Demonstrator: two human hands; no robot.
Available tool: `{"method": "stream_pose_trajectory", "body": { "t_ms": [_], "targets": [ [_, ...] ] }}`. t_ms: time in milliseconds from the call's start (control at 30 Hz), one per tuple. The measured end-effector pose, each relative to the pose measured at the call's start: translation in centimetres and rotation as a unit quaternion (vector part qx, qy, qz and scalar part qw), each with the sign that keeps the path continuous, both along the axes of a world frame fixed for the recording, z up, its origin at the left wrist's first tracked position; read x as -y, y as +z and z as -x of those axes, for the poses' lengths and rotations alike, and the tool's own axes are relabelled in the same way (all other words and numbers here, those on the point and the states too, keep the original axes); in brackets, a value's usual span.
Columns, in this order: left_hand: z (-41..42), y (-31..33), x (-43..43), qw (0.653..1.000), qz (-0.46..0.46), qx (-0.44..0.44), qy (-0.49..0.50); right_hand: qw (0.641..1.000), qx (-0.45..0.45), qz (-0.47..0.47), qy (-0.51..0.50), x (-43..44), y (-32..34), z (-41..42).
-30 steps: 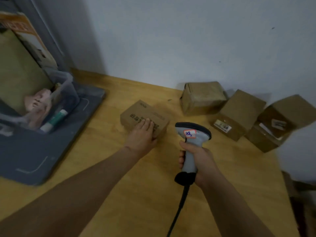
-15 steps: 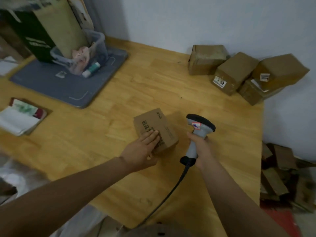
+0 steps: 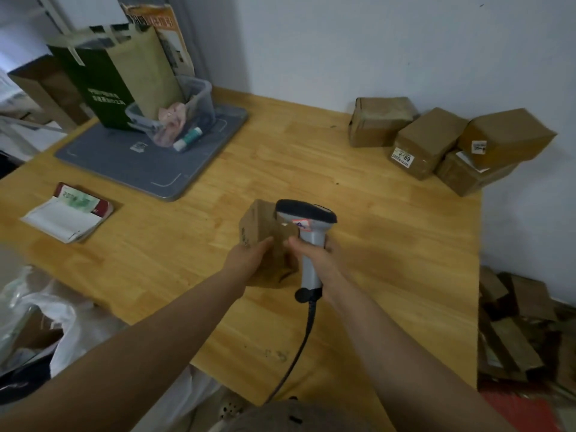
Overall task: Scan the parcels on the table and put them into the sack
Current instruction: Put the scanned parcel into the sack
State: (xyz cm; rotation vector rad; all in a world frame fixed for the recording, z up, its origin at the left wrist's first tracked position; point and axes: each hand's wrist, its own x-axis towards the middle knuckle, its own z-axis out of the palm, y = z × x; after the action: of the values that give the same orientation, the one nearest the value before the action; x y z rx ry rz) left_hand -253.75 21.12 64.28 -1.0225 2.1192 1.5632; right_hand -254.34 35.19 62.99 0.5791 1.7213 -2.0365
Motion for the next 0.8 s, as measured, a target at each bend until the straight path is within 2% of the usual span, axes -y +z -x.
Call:
{"method": "stream_pose_trajectory", "body": {
  "t_ms": [100, 167, 267, 300, 367, 433, 500, 567, 633, 700, 800],
  "targets": [
    [-0.4, -0.6, 2.2, 0.997, 0.075, -0.03, 0.001, 0.997, -0.007, -0.009, -0.072, -0.1, 0.1, -0.4],
    [-0.6, -0.8, 3.2, 0.985, 0.159, -0.05, -0.046, 0.996, 0.015, -0.005, -0.089, -0.1, 0.0, -0.6],
    [-0.4, -0.5, 3.1, 0.934, 0.318, 0.004, -0.164, 0.998, 0.027, 0.007, -0.063, 1.1, -0.3, -1.3],
    [-0.1, -0.5, 3.0, 0.919, 0.345, 0.034, -0.189, 0.998, 0.03, 0.008, -0.057, 1.6, -0.3, -1.6],
    [0.4, -0.1, 3.1, 0.911, 0.353, 0.069, -0.201, 0.998, 0.033, 0.009, -0.055, 2.5, -0.3, -2.1],
    [0.8, 0.1, 4.5, 0.917, 0.342, 0.065, -0.196, 0.998, 0.033, 0.01, -0.052, 3.1, -0.1, -2.6],
    [0.7, 0.5, 6.8, 0.943, 0.277, 0.048, -0.177, 0.999, 0.023, 0.027, -0.041, 3.3, 0.7, -3.1],
    [0.1, 1.0, 9.1, 0.987, 0.13, 0.017, -0.098, 0.998, 0.011, 0.052, -0.026, 3.7, 1.8, -3.8],
    [-1.0, 1.6, 11.0, 1.0, 0.009, 0.013, -0.027, 0.999, 0.006, 0.051, -0.017, 4.4, 3.0, -4.4],
    [-1.9, 1.6, 12.8, 1.0, -0.027, -0.008, 0.002, 0.999, 0.007, 0.046, -0.006, 5.5, 4.3, -4.9],
    [-2.8, 1.9, 14.8, 0.998, -0.034, -0.048, 0.023, 0.999, 0.008, 0.035, 0.029, 7.3, 6.4, -5.6]
  ]
}}
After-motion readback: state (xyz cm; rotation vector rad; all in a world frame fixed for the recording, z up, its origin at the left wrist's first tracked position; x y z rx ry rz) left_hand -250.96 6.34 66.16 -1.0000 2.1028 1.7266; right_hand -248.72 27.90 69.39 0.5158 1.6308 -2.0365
